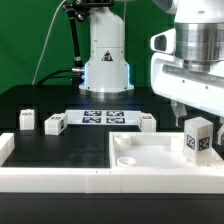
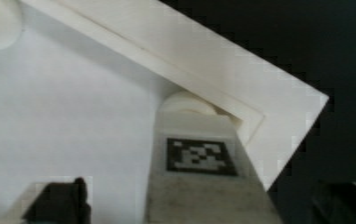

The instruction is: Assemble one leg

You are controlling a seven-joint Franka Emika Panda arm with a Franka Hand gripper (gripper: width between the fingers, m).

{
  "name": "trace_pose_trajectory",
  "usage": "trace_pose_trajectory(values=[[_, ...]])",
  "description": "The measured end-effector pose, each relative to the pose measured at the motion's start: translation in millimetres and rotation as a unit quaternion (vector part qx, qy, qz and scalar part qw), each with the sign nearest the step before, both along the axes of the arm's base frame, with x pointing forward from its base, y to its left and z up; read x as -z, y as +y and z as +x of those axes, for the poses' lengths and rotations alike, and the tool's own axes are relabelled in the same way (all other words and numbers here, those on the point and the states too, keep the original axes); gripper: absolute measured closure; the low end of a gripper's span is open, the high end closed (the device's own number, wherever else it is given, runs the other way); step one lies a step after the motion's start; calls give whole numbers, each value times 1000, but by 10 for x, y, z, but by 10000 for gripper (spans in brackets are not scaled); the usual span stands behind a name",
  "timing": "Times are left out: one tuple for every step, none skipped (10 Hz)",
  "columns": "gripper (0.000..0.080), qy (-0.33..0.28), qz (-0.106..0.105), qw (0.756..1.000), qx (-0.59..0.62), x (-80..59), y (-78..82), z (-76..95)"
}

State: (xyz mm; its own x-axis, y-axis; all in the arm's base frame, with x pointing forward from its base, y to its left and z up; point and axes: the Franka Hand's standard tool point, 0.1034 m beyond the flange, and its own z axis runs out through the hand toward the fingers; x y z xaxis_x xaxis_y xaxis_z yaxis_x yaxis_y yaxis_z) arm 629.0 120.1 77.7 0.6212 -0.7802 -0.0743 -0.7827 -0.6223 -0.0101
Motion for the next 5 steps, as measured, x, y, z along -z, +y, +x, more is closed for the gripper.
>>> trace_pose_trajectory(values=[[153, -4, 2, 998, -55, 0, 3, 0], [153, -8, 5, 993, -116, 0, 4, 0], [153, -11, 7, 986, -169, -2, -1, 3], [151, -14, 8, 977, -215, -3, -13, 6], [151, -18, 11, 961, -274, -3, -16, 7]])
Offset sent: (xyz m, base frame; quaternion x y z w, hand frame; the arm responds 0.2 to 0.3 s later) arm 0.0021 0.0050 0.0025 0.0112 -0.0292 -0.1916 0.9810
